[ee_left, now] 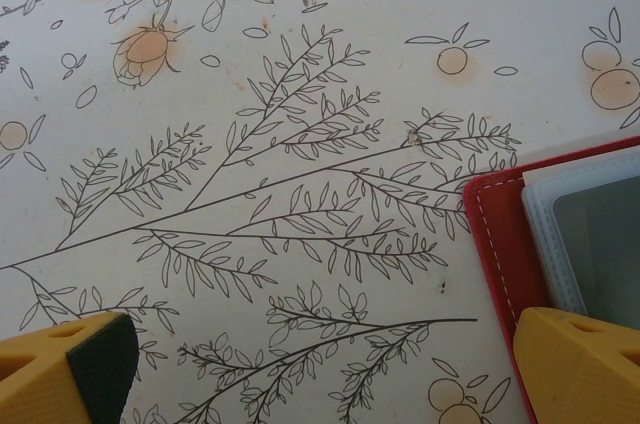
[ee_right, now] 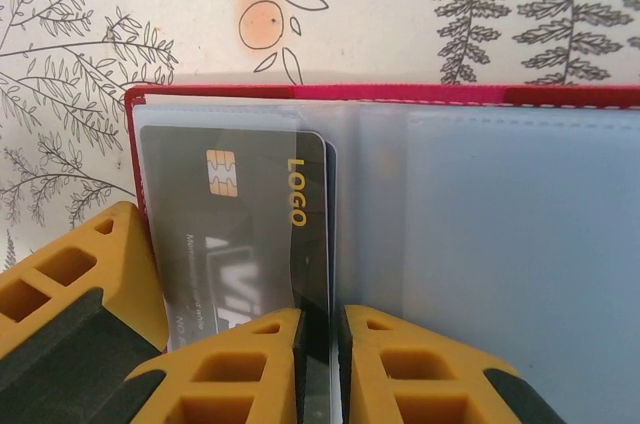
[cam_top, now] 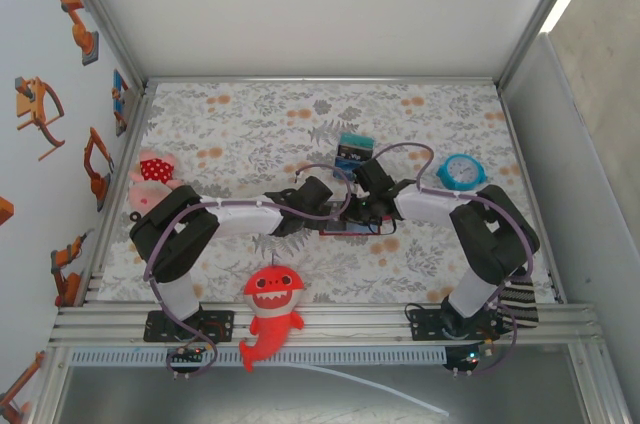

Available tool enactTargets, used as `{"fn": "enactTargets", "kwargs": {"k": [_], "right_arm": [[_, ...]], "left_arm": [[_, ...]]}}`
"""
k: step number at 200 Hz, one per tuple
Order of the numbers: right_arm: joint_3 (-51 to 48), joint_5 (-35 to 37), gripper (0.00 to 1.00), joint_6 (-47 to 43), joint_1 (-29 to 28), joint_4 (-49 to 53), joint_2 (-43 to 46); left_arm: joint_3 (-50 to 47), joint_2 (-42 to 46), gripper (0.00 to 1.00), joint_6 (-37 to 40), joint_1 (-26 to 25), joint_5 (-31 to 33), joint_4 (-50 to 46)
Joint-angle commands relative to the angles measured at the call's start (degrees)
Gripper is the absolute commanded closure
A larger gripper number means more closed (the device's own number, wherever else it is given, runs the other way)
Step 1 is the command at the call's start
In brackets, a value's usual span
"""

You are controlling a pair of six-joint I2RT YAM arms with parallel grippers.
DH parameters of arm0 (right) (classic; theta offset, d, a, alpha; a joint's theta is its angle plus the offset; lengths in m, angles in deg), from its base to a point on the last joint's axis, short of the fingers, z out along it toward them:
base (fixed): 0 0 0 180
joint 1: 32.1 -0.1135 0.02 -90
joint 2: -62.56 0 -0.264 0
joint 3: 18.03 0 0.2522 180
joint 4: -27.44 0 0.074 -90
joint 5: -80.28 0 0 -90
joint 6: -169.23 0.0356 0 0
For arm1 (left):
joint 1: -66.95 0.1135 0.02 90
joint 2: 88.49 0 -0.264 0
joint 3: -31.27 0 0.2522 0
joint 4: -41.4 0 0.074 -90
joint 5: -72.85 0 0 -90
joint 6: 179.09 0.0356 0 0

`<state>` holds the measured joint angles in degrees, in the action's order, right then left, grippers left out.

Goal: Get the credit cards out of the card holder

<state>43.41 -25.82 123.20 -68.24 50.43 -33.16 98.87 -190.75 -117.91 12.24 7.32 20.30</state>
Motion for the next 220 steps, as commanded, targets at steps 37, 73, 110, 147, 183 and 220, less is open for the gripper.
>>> {"fn": "enactTargets", "kwargs": {"k": [37, 73, 110, 147, 183, 220], "right_arm": [[-4.6, -5.1, 0.83, 2.9, 1.3, -7.0, 0.9], [-7.7, -9.3, 0.86, 4.7, 2.0, -14.0, 2.1], [-10.5, -12.3, 0.86, 6.7, 3.0, -19.8, 1.7], [-11.5, -13.4, 0.86, 7.3, 3.4, -22.1, 1.3], [-11.8, -13.7, 0.86, 7.3, 3.8, -22.3, 1.1], [-12.2, -14.0, 0.95, 7.5, 3.9, -23.2, 0.7]], "left_arm": [[0.1, -1.8, 0.03, 1.3, 0.0, 1.5, -5.8], [0.4, -2.0, 0.03, 1.3, 0.0, 1.7, -6.7], [0.7, -2.4, 0.03, 1.2, 0.0, 1.8, -7.3], [0.9, -2.5, 0.03, 1.1, -0.1, 1.9, -7.8], [1.3, -2.7, 0.03, 1.1, -0.2, 2.2, -8.2], [1.5, -2.5, 0.03, 1.1, -0.2, 2.5, -8.7]]}}
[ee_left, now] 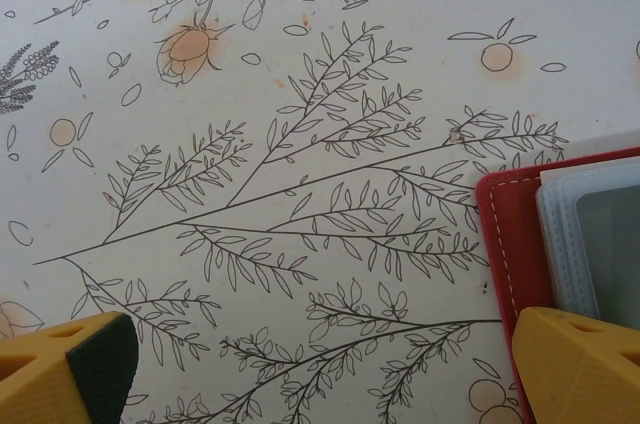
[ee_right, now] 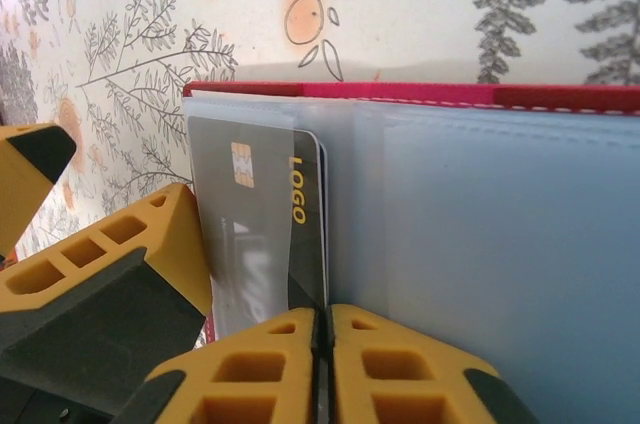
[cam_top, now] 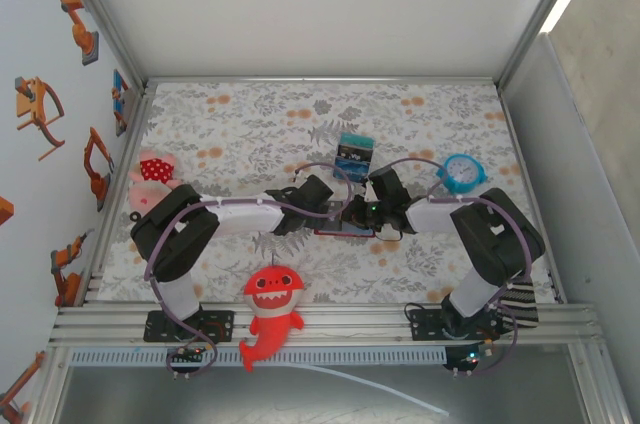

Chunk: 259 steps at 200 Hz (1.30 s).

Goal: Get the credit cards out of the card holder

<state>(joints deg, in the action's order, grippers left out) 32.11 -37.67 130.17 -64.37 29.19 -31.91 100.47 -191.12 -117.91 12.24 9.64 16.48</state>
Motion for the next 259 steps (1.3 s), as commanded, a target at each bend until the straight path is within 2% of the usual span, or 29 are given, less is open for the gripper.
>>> {"fn": "enactTargets", "kwargs": {"k": [1, 14, 179, 259], "right_arm": [[-0.9, -2.2, 0.95, 0.5, 0.1, -2.0, -0.5], [-1.1, -2.0, 1.00, 0.6, 0.2, -2.0, -0.4], [-3.0, -1.7, 1.00, 0.1, 2.7, -0.6, 4.4], [-2.6, -1.8, 1.00, 0.2, 2.7, -0.2, 4.0]], "left_arm": [[-0.1, -2.1, 0.03, 1.1, -0.2, 0.2, -4.9], [-0.1, -2.0, 0.03, 1.0, -0.2, 0.4, -4.9], [-0.2, -0.8, 0.03, 0.7, -0.3, 1.5, -6.2], [2.0, 3.8, 0.03, 2.9, -0.2, 1.9, -5.5]]}}
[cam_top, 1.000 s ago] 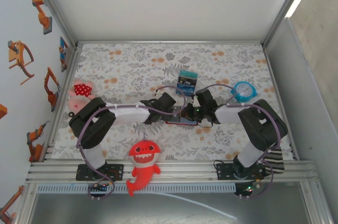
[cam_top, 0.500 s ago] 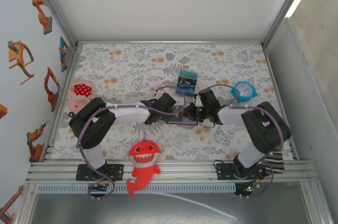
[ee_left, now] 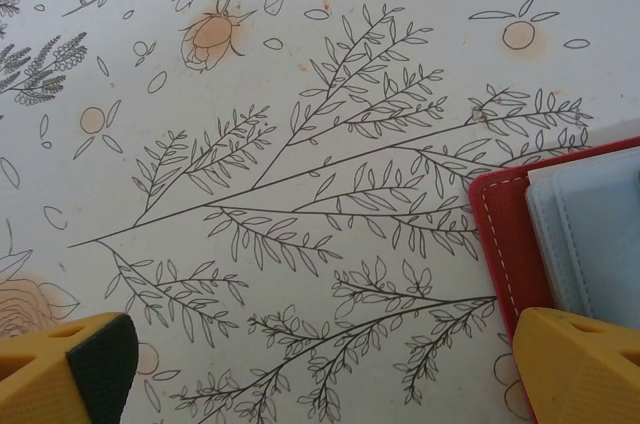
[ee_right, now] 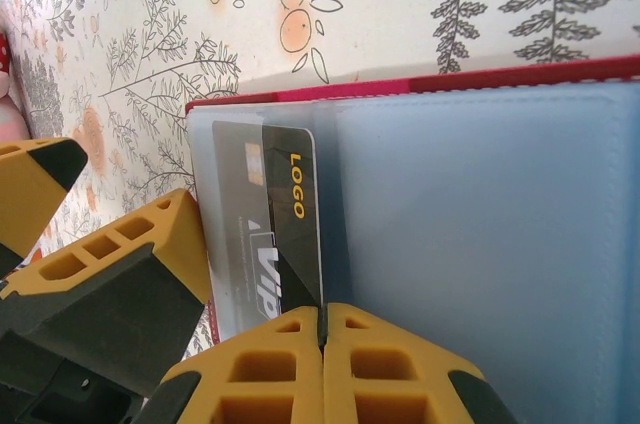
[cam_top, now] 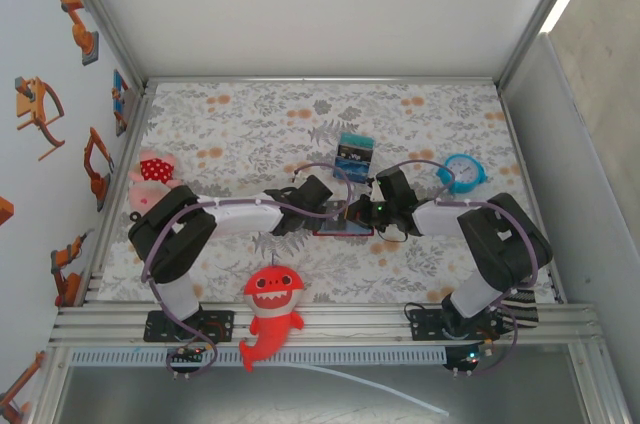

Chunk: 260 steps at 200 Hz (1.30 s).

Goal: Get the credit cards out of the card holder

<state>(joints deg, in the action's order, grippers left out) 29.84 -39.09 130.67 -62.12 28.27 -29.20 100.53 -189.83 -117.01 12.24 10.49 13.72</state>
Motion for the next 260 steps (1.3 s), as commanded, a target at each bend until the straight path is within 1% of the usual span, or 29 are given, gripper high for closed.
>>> {"fn": "enactTargets", "kwargs": {"k": [1, 52, 120, 169, 202, 219, 260], "right_arm": [[-0.3, -0.4, 1.00, -0.4, 0.4, 0.7, 1.3], [0.0, -0.4, 1.00, -0.5, 0.4, 1.2, 1.4], [0.3, -0.6, 1.00, -0.5, 0.5, 1.3, 1.5], [0.1, -0.5, 1.00, -0.5, 0.6, 1.4, 1.9], [-0.5, -1.5, 1.00, 0.0, 0.7, -0.4, 2.2], [-1.2, -2.0, 0.95, 0.5, 0.8, -1.7, 2.4], [-2.6, -4.4, 0.88, 2.6, 1.0, -7.5, 1.2]], "left_arm": [[2.0, 2.6, 0.03, 2.1, -0.2, 1.0, -2.7], [3.4, 1.2, 0.03, 4.0, -0.3, -1.7, -0.7], [4.3, -1.8, 0.03, 5.4, -0.5, -3.4, -0.2], [4.3, -3.1, 0.03, 5.9, -0.7, -2.9, -1.5], [3.8, -3.6, 0.03, 6.1, -0.7, -2.9, -2.2], [3.5, -3.8, 0.03, 6.2, -0.7, -2.7, -2.5], [3.2, -4.4, 0.03, 6.5, -0.7, -2.6, -2.9]]}}
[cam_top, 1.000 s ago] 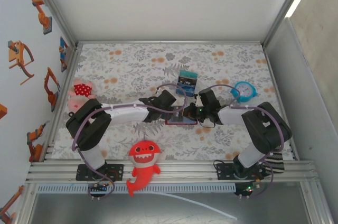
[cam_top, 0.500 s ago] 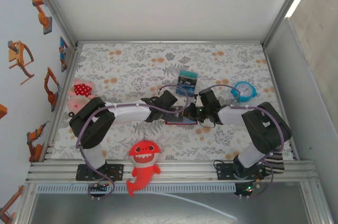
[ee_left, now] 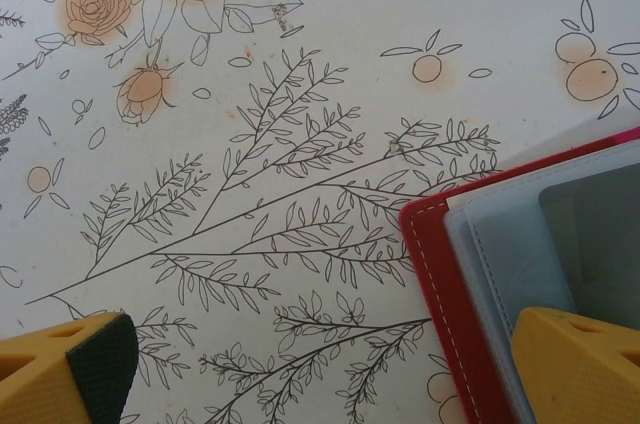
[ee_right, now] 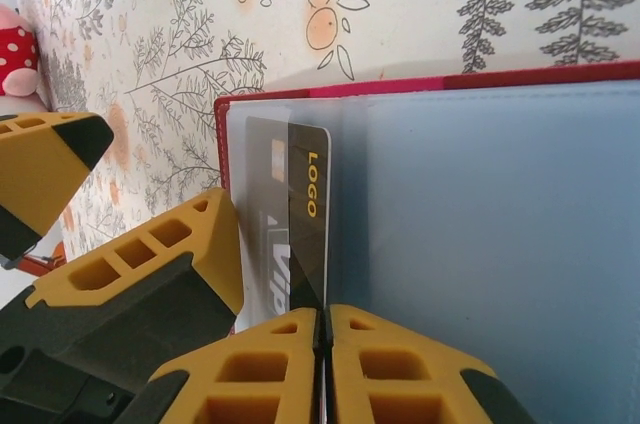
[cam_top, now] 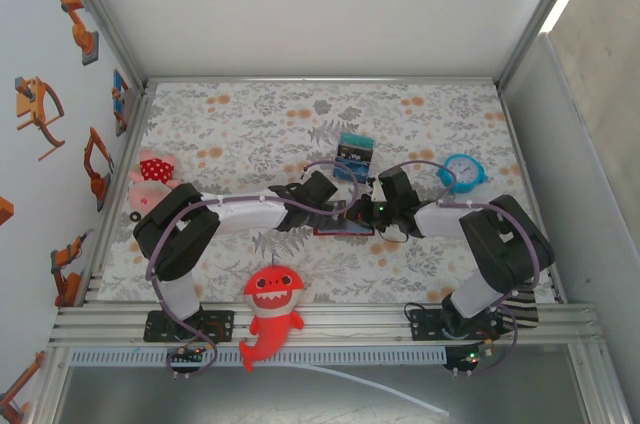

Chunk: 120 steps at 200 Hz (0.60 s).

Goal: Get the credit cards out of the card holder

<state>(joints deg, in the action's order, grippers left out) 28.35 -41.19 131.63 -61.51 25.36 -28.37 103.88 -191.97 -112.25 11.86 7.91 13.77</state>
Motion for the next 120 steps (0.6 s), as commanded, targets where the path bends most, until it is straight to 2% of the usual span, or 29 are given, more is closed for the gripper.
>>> {"fn": "enactTargets", "kwargs": {"k": [1, 23, 62, 120], "right_arm": [[-1.2, -2.3, 0.88, 1.7, 0.4, -4.8, 0.4], [-2.0, -3.8, 0.84, 3.2, 0.4, -8.7, -1.4], [-2.8, -5.7, 0.82, 6.1, 0.4, -15.7, -4.9], [-3.3, -5.3, 0.94, 6.3, 0.5, -17.1, -5.3]], "left_arm": [[-0.1, -2.3, 0.03, 1.7, -0.4, 0.0, -3.0], [-0.2, -2.6, 0.03, 1.7, -0.4, -0.1, -3.1], [-0.1, -2.6, 0.03, 1.5, -0.4, -0.3, -3.1], [-0.1, -2.7, 0.03, 1.0, -0.4, -0.5, -3.1]]}}
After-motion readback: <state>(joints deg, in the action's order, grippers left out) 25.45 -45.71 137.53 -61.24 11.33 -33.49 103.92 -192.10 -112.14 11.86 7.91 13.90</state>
